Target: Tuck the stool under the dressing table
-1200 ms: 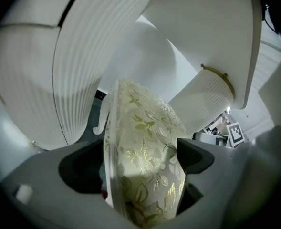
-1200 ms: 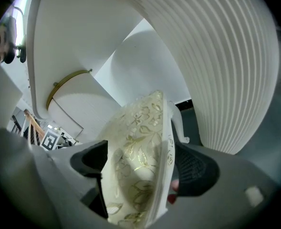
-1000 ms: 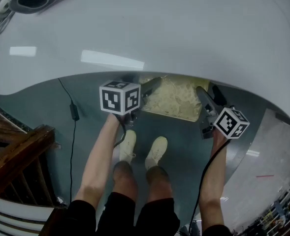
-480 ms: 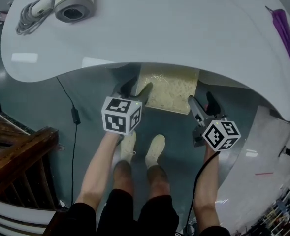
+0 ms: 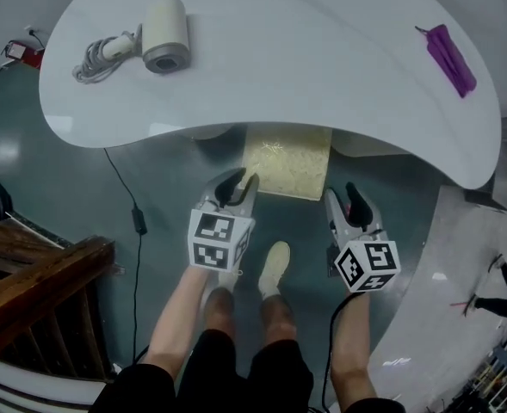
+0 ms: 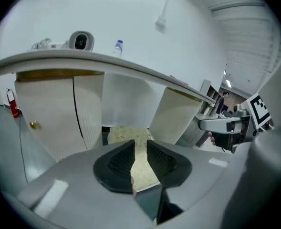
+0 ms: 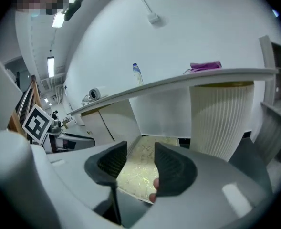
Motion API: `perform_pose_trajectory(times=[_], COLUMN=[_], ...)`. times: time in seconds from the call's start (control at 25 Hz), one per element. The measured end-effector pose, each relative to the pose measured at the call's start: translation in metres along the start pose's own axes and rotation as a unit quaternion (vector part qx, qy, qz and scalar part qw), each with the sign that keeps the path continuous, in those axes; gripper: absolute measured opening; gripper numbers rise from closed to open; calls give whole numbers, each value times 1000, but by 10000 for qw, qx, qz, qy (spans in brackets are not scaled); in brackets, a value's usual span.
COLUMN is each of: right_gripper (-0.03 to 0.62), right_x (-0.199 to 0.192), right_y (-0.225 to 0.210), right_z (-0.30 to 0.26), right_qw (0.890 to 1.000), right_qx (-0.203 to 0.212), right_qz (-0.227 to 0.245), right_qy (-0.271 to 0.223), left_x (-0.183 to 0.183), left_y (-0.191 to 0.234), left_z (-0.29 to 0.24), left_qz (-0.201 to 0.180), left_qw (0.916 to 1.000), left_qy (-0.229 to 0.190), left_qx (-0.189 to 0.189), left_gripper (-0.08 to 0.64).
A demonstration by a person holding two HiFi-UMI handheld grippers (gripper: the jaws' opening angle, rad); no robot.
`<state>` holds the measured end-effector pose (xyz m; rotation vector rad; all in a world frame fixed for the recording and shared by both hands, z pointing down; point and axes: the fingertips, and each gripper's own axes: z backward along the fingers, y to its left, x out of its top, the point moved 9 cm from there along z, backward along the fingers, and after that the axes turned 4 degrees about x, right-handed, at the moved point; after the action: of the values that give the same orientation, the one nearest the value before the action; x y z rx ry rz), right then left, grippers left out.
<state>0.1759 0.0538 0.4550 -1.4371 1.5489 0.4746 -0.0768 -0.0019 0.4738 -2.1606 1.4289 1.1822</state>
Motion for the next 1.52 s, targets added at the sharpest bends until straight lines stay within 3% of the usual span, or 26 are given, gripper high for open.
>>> perform_pose_trajectory(times=[0.32, 0.76, 1.52], right_gripper=[102, 37, 3], right_x=[36, 90, 161], right_y=[43, 102, 174], right_z=[52, 131, 252], right_qw=[9994, 9976, 9910], right_qx=[-83, -4, -116], right_qz=[58, 39, 455], right_qy=[-321, -697, -1253], left_x=[40, 94, 167], left_y=[-22, -65, -117], left_z=[69, 166, 302], left_qz=[-253, -376, -675], left_qw=[9991, 9971, 9885], left_qy=[-298, -646, -1353], left_qx=[152, 121, -15], left_gripper=[25, 6, 6])
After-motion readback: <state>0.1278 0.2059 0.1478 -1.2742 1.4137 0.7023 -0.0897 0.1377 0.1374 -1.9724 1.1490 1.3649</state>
